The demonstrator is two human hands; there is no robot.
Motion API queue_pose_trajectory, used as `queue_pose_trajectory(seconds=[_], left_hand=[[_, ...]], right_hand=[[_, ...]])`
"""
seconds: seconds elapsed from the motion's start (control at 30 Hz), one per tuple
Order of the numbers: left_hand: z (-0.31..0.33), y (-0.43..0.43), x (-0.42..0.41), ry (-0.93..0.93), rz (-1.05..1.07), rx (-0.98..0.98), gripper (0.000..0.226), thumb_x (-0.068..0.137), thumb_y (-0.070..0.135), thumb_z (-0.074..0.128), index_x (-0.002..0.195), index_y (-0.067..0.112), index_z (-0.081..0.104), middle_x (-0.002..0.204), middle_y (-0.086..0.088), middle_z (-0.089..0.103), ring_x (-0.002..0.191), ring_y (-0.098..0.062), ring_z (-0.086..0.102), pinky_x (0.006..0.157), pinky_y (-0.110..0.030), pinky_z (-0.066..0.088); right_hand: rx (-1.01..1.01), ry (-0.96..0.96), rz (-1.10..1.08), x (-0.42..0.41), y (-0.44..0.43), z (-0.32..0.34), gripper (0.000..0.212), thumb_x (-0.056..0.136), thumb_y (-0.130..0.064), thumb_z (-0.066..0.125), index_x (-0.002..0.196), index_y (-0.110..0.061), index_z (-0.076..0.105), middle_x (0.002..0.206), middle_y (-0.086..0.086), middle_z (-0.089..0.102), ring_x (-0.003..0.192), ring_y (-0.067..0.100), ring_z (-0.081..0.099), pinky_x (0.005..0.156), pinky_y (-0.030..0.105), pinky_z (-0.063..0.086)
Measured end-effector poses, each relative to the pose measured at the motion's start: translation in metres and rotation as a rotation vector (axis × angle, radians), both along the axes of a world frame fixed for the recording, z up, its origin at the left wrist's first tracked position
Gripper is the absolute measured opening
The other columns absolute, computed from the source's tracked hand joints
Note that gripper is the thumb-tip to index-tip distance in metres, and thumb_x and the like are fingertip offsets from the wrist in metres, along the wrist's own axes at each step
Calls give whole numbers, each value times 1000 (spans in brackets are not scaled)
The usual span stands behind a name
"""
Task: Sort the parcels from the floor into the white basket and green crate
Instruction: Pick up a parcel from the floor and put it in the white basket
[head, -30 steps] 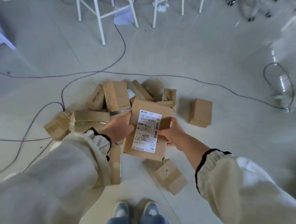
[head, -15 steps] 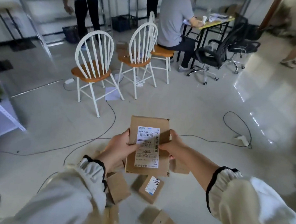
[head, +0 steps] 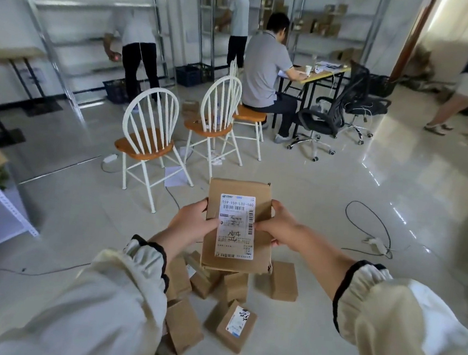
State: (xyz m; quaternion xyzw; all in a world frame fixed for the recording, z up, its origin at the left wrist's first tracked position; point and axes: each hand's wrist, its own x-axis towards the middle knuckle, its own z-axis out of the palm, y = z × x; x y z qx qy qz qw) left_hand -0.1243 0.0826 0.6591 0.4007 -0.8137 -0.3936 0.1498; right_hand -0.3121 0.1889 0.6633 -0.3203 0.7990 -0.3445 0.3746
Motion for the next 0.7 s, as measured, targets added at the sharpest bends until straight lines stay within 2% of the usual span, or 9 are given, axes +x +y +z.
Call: queue_pose_trajectory(seconds=[0.13, 0.23, 0.3, 0.4, 0.5, 0.57, 0.7], left_hand=[[5, 5, -7, 11, -26, 5, 43, 81, 41, 59, 125, 41, 55, 121, 20, 61, 106, -7, 58, 85, -29, 51], [5, 12, -20, 31, -76, 31, 43, 82, 46, 59, 125, 43, 55, 120, 21, 60, 106, -6, 56, 82, -26, 47], [4, 22, -32, 44, -137, 41, 39, 81, 47, 59, 120, 44, 56, 117, 21, 61, 106, -7, 56, 85, -30, 49], [0, 41, -58, 46, -250, 49, 37, 80, 43, 60, 117, 42, 59, 115, 19, 63, 108, -9, 58, 92, -35, 49], [-6, 74, -90, 21, -408, 75, 33, 82, 40, 61, 115, 43, 59, 111, 22, 64, 106, -9, 59, 92, -35, 50], [-10, 103, -112, 9, -506, 86, 29, 82, 37, 62, 110, 44, 59, 109, 21, 65, 103, -8, 61, 91, -35, 51], [-14, 177, -156, -19, -712, 96, 29, 82, 31, 64, 109, 41, 61, 107, 15, 68, 97, -10, 63, 88, -36, 53]], right_hand=[[-16, 6, -19, -4, 13, 4, 65, 80, -16, 69, 134, -26, 34, 86, -5, 52, 69, 15, 54, 39, 21, 43], [-17, 15, -51, -8, 33, 9, 66, 81, -17, 69, 135, -25, 33, 87, -4, 52, 70, 16, 54, 43, 24, 46], [-10, 22, -109, -12, 52, 13, 66, 81, -17, 69, 136, -24, 33, 88, -1, 53, 71, 19, 56, 46, 27, 49], [-13, 7, -237, -18, 90, 16, 69, 80, -15, 69, 138, -23, 33, 102, 3, 54, 86, 25, 60, 52, 32, 54], [-18, -22, -404, -23, 144, 13, 69, 79, -13, 70, 137, -22, 34, 116, 6, 54, 103, 28, 58, 72, 42, 58], [-25, -44, -505, -24, 186, 10, 66, 79, -12, 70, 135, -21, 36, 120, 6, 55, 105, 29, 59, 77, 47, 57], [-42, -52, -747, -23, 279, 5, 58, 80, -13, 68, 129, -20, 39, 103, -1, 54, 94, 24, 62, 61, 37, 58]])
